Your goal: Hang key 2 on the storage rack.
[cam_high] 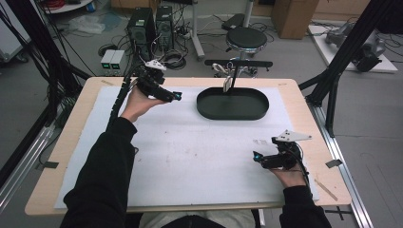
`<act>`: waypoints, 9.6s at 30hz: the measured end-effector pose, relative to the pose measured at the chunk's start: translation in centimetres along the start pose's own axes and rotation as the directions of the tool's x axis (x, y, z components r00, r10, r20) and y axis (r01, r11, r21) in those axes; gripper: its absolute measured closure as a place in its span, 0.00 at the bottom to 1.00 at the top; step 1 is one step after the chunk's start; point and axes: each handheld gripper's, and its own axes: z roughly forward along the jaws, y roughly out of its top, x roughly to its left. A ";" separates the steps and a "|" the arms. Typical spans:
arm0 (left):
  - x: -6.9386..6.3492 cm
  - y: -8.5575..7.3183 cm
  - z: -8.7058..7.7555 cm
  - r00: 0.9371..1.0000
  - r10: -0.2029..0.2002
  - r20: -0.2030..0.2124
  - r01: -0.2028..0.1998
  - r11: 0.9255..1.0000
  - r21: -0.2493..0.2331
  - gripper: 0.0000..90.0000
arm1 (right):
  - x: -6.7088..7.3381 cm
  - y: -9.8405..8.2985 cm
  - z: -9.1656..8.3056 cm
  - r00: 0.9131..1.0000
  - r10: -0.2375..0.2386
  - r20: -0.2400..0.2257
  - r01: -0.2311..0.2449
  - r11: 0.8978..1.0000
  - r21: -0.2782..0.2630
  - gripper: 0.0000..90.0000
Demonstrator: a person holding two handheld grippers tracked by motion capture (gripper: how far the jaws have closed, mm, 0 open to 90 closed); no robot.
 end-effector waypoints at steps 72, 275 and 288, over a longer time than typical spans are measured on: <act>-0.8 -18.6 -8.9 0.989 -0.140 -0.045 0.146 0.898 0.415 0.10 | 0.5 0.1 -0.1 1.000 -0.021 0.004 0.021 1.000 0.007 0.01; -11.5 15.8 14.0 0.983 0.183 -0.020 -0.181 0.981 0.072 0.94 | -0.1 0.0 -0.1 1.000 -0.002 -0.023 0.003 1.000 0.004 0.01; -12.2 14.4 16.3 0.981 0.179 -0.074 -0.175 0.983 0.054 0.94 | -0.2 0.0 -0.1 1.000 -0.002 -0.018 0.002 1.000 -0.004 0.01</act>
